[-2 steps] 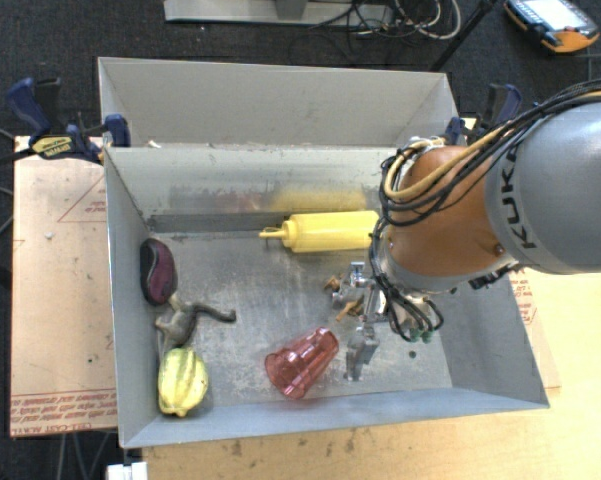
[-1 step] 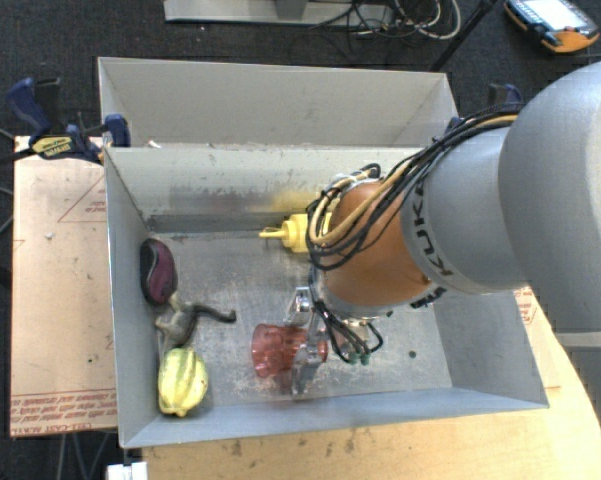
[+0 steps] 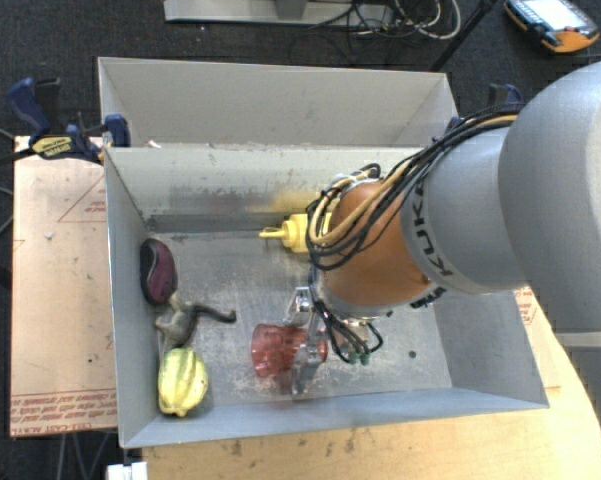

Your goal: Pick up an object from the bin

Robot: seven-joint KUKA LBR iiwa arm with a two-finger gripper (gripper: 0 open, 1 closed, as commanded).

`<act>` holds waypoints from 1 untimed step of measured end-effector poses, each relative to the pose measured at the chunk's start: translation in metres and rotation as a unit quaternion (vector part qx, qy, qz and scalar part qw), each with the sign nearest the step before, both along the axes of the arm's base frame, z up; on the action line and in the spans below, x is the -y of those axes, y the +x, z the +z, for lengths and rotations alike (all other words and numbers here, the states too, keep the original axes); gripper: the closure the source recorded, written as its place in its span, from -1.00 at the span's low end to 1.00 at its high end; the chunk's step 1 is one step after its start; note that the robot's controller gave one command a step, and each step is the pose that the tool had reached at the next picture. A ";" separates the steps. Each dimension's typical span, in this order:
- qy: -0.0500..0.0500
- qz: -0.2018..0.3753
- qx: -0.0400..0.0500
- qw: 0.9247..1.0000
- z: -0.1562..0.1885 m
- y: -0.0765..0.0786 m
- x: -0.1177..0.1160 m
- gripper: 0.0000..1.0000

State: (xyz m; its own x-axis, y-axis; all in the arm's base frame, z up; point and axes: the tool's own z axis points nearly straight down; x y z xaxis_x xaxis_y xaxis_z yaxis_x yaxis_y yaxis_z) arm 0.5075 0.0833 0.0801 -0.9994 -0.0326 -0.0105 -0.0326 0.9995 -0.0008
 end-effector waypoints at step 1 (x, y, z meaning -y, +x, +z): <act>0.000 0.004 -0.006 1.000 0.114 0.005 -0.006 1.00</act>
Offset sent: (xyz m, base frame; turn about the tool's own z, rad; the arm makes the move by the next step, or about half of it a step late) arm 0.0000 0.0000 0.0000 0.0000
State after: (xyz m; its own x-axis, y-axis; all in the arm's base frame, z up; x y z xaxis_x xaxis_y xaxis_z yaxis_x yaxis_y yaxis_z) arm 0.5122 0.0898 0.1943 -0.9992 -0.0402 0.0005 -0.0402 0.9992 0.0006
